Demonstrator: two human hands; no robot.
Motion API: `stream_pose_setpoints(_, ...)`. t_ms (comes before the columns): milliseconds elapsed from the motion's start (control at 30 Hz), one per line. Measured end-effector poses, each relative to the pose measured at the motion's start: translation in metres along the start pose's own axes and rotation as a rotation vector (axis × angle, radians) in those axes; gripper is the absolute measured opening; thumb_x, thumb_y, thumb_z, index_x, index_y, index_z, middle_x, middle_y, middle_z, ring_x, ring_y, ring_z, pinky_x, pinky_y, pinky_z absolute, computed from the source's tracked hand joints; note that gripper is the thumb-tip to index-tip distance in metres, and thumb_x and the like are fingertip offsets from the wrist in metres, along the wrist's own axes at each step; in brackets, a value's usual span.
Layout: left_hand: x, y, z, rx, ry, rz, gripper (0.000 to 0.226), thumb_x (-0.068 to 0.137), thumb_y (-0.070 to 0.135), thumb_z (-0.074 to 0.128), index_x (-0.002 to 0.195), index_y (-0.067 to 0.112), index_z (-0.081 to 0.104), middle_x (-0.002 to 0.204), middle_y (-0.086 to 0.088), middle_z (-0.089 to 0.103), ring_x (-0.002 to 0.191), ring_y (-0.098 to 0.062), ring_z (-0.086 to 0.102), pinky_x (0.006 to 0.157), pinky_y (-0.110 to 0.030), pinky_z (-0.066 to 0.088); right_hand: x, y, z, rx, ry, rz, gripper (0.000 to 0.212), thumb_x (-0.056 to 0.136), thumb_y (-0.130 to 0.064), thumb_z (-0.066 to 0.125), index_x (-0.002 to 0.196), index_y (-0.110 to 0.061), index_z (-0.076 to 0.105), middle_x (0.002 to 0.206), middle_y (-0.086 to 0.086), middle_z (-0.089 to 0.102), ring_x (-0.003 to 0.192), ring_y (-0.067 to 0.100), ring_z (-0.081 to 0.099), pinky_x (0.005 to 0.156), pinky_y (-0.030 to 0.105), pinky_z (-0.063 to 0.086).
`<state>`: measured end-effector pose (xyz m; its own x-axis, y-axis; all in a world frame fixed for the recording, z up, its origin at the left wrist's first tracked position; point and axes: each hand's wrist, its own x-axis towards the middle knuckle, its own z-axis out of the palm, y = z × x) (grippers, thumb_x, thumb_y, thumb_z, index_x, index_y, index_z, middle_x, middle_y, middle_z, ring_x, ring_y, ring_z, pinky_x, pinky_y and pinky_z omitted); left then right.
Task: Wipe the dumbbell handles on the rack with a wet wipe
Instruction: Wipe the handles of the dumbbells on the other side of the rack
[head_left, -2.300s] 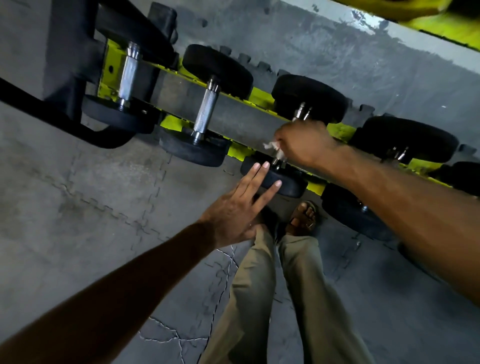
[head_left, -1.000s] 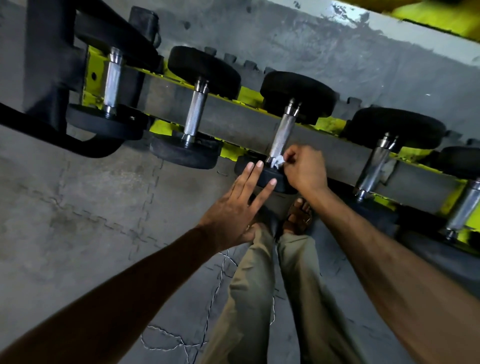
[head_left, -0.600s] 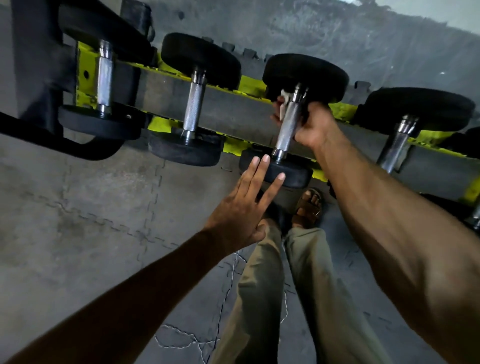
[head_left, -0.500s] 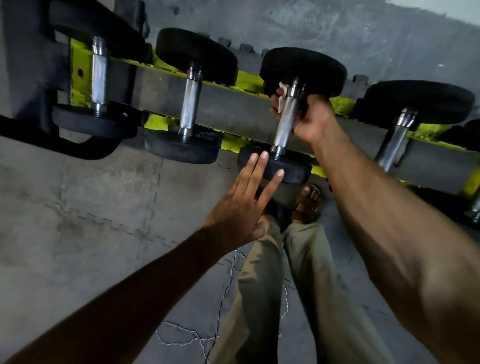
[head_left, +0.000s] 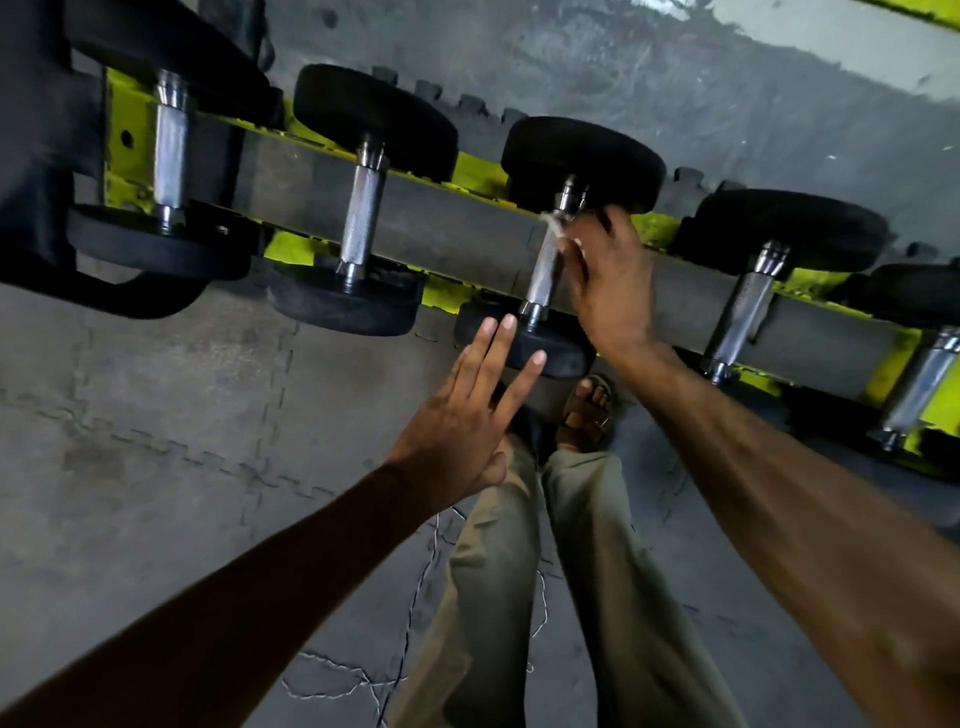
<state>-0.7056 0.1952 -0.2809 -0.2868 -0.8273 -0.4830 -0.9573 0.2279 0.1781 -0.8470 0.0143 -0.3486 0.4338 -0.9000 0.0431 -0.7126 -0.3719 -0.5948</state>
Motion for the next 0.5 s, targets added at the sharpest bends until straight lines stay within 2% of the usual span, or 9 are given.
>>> stream_pose_setpoints(100,-0.001,-0.001,0.001,0.000,0.000,-0.002,0.128,0.081,0.060,0.068,0.165,0.006,-0.011,0.166,-0.037,-0.015,0.157,-0.051,-0.006,0.129,-0.056,0.014,0.007,0.011,0.000,-0.073,-0.020,-0.186,0.028,0.098,-0.020,0.054,0.121,-0.012,0.068,0.134,0.007,0.061,0.112,0.029,0.063,0.081,0.041,0.056)
stream_pose_setpoints(167,-0.001,0.000,0.000,0.002,-0.009,-0.007,0.128,0.081,0.060,0.068,0.165,0.006,-0.011,0.166,-0.037,-0.015,0.157,-0.051,-0.006,0.129,-0.056,0.014,0.010,0.016,-0.001,-0.201,-0.079,-0.253,0.037,0.091,-0.012,0.058,0.127,-0.013,0.066,0.143,0.003,0.057,0.110,0.028,0.067,0.076,0.038,0.058)
stream_pose_setpoints(267,-0.001,0.002,-0.004,0.021,-0.036,-0.003,0.129,0.083,0.064,0.066,0.164,0.005,-0.015,0.165,-0.038,-0.018,0.157,-0.052,-0.008,0.128,-0.057,0.015,0.009,0.004,-0.014,-0.397,-0.455,-0.399,0.045,0.093,-0.020,0.048,0.137,-0.020,0.056,0.153,-0.004,0.046,0.091,0.028,0.072,0.059,0.036,0.054)
stream_pose_setpoints(333,0.000,0.000,-0.007,0.019,-0.040,-0.001,0.131,0.082,0.065,0.067,0.164,0.005,-0.016,0.165,-0.038,-0.019,0.157,-0.052,-0.008,0.129,-0.057,0.014,0.019,-0.007,-0.027,-0.499,-0.654,-0.586,0.040,0.097,-0.027,0.042,0.134,-0.024,0.056,0.148,-0.006,0.051,0.083,0.029,0.071,0.055,0.033,0.045)
stream_pose_setpoints(400,-0.001,0.000,-0.007,0.014,-0.037,-0.004,0.131,0.081,0.065,0.068,0.164,0.006,-0.015,0.165,-0.038,-0.018,0.157,-0.052,-0.007,0.129,-0.056,0.012,0.041,-0.010,-0.037,-0.569,-0.615,-0.622,0.036,0.098,-0.020,0.045,0.132,-0.023,0.058,0.141,-0.004,0.057,0.084,0.029,0.072,0.056,0.033,0.046)
stream_pose_setpoints(500,0.001,0.002,-0.007,0.000,-0.044,-0.024,0.127,0.083,0.059,0.066,0.164,0.006,-0.016,0.165,-0.037,-0.018,0.157,-0.052,-0.009,0.130,-0.056,0.010,0.061,-0.014,-0.041,-0.639,-0.524,-0.491,0.037,0.094,-0.010,0.046,0.127,-0.016,0.059,0.140,0.000,0.058,0.099,0.032,0.070,0.065,0.038,0.055)
